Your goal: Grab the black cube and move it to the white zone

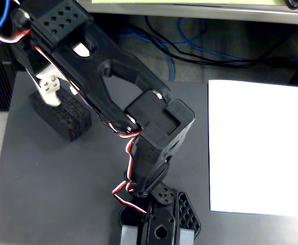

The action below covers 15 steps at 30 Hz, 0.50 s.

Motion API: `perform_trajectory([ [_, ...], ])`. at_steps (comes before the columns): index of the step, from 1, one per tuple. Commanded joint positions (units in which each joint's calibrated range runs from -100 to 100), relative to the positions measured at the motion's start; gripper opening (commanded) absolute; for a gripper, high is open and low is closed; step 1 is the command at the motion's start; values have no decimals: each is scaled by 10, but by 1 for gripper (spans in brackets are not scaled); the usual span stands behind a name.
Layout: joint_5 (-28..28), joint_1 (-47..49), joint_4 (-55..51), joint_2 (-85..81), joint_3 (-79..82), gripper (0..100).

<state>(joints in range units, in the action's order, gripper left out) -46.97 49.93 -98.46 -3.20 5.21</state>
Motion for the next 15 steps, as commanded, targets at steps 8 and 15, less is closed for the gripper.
perform_trajectory([
  [8, -108, -29, -9, -1, -2, 29],
  [15, -185, -92, -9, 1, 0, 35],
])
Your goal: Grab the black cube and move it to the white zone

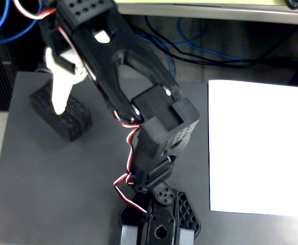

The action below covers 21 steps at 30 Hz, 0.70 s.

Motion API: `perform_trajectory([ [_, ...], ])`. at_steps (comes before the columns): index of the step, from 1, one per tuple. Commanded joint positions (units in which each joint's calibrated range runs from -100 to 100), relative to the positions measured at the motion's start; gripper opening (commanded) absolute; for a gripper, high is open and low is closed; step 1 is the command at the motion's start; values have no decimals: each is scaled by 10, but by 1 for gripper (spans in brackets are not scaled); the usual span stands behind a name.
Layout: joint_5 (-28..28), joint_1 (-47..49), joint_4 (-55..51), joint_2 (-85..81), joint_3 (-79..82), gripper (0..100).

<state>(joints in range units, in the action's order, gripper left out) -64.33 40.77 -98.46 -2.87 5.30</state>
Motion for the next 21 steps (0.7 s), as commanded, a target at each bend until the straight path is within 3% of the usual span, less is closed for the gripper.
perform_trajectory([
  [1, -12, 1, -9, -3, 12, 35],
  [6, -9, 42, -6, -3, 42, 35],
  [9, -7, 39, 111, 9, 59, 35],
  [13, 28, 43, 180, 89, 63, 35],
  [21, 30, 43, 181, 105, 66, 34],
])
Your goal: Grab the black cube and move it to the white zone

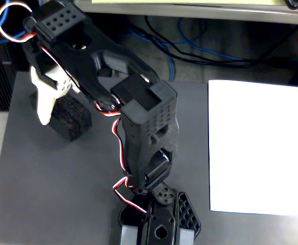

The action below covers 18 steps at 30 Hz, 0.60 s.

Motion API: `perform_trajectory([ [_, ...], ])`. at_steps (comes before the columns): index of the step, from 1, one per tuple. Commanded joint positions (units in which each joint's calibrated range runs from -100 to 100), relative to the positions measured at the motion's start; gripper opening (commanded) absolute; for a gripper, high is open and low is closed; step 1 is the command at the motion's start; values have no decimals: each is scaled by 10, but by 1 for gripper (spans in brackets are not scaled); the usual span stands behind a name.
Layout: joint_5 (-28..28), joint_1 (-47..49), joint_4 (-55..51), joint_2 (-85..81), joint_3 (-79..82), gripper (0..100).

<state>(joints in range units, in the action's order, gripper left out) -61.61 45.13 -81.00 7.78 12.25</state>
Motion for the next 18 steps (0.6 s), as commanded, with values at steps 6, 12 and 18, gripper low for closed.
perform_trajectory([
  [6, 4, -8, 140, -2, 136, 34],
  [12, 24, -2, 141, -9, 133, 15],
  [18, 25, -8, 137, -11, 133, 1],
])
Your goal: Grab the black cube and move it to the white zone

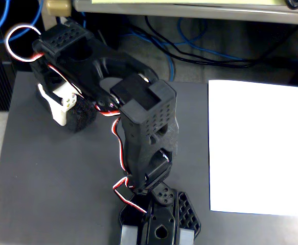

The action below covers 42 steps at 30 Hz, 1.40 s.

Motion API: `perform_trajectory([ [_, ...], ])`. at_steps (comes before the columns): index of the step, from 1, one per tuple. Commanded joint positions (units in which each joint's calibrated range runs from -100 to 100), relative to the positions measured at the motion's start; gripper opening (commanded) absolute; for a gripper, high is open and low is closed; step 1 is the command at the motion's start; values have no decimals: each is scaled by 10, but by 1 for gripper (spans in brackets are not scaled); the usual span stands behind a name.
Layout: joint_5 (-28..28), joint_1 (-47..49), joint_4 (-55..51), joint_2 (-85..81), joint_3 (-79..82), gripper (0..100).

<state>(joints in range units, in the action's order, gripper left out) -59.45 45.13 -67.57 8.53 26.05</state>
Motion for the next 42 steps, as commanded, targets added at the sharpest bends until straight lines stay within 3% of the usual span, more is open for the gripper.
perform_trajectory([
  [1, 5, -8, 2, -19, -6, 1],
  [3, 40, -8, -23, -53, -43, 1],
  [5, 45, -2, -120, -124, -90, 1],
  [13, 155, -24, -171, -297, -96, 1],
  [25, 171, -453, -242, -441, -89, 1],
  [32, 169, -645, -241, -464, -87, 1],
  [35, 167, -711, -228, -464, -46, 1],
  [38, 166, -787, -144, -464, 30, 1],
  [42, 86, -875, -95, -463, 128, 1],
])
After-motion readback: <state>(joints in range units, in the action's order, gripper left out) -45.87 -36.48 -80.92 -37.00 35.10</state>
